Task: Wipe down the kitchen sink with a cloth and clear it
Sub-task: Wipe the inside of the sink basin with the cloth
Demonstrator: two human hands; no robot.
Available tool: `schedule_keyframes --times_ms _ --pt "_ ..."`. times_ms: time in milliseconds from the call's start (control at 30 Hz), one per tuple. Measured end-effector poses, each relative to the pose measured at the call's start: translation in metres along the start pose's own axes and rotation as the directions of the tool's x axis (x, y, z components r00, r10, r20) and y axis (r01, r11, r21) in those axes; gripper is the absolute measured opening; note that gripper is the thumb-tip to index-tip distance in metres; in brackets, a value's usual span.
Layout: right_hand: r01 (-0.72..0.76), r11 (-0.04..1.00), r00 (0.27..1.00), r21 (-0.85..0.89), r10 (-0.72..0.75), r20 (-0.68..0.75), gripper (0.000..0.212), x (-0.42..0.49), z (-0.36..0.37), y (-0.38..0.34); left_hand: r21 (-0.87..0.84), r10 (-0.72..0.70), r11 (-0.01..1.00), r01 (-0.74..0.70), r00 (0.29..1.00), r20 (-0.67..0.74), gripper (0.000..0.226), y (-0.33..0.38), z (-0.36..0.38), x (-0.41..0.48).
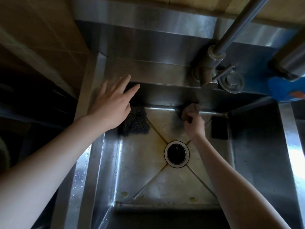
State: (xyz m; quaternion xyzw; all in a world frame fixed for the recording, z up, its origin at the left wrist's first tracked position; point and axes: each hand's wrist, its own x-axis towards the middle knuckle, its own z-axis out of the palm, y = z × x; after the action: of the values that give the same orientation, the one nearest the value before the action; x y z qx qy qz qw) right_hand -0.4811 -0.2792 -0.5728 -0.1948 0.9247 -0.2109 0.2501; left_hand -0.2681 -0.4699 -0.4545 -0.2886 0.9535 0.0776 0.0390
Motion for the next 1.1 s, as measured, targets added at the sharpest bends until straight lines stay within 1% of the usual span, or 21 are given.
schedule_keyframes --times_ms 67,133,167,233,300,400,533,567,633,767,900,1033,1100 --pt "0.108 0.988 0.991 -0.114 -0.098 0.088 0.033 -0.002 0.020 0.002 0.014 0.006 1.000 -0.006 1.000 -0.023 0.063 0.000 0.002 0.003" --pt "0.179 0.970 0.975 -0.166 -0.153 0.160 0.031 -0.005 0.040 0.007 0.018 -0.004 1.000 0.005 0.999 -0.034 0.062 0.000 0.005 0.007" --pt "0.192 0.960 0.973 -0.201 -0.160 0.166 0.032 -0.006 0.047 0.011 0.015 -0.012 1.000 0.013 0.999 -0.031 0.062 0.000 0.006 0.009" --pt "0.189 0.930 0.980 -0.314 -0.159 0.118 0.041 -0.008 0.058 0.020 0.007 -0.024 1.000 0.024 0.999 -0.025 0.062 0.000 0.009 0.010" --pt "0.145 0.915 0.989 -0.377 -0.125 0.076 0.054 -0.008 0.061 0.026 -0.002 -0.029 1.000 0.029 0.999 -0.033 0.062 0.000 0.011 0.010" --pt "0.084 0.937 0.996 -0.340 -0.065 0.068 0.062 -0.001 0.058 0.039 -0.015 -0.027 1.000 0.026 0.998 -0.059 0.057 0.000 0.009 0.012" --pt "-0.014 0.991 1.000 -0.136 0.011 -0.025 0.068 0.014 0.041 0.059 -0.016 -0.026 1.000 0.025 0.997 -0.070 0.051 -0.001 0.003 0.018" --pt "-0.029 0.991 0.999 -0.128 0.026 -0.023 0.071 0.017 0.038 0.061 -0.015 -0.029 0.999 0.028 0.998 -0.064 0.051 0.000 0.003 0.019" --pt "-0.018 0.983 0.999 -0.184 0.023 0.027 0.075 0.022 0.039 0.055 -0.012 -0.032 0.999 0.031 0.999 -0.045 0.052 0.000 0.001 0.022" --pt "0.066 0.946 0.988 -0.318 -0.017 0.154 0.069 0.021 0.056 0.026 0.006 -0.032 0.999 0.033 0.999 -0.014 0.055 0.000 -0.002 0.023" --pt "0.287 0.830 0.945 -0.478 -0.162 0.285 0.058 0.009 0.075 0.011 -0.005 -0.038 0.999 0.038 0.999 -0.008 0.055 0.003 -0.004 0.023" --pt "0.464 0.722 0.881 -0.513 -0.315 0.354 0.057 -0.013 0.071 0.039 -0.002 -0.053 0.999 0.053 0.999 -0.007 0.055 0.004 -0.006 0.024" --pt "0.523 0.669 0.850 -0.528 -0.360 0.385 0.056 -0.027 0.065 0.061 0.003 -0.055 0.999 0.055 0.999 0.000 0.056 0.005 -0.006 0.024"
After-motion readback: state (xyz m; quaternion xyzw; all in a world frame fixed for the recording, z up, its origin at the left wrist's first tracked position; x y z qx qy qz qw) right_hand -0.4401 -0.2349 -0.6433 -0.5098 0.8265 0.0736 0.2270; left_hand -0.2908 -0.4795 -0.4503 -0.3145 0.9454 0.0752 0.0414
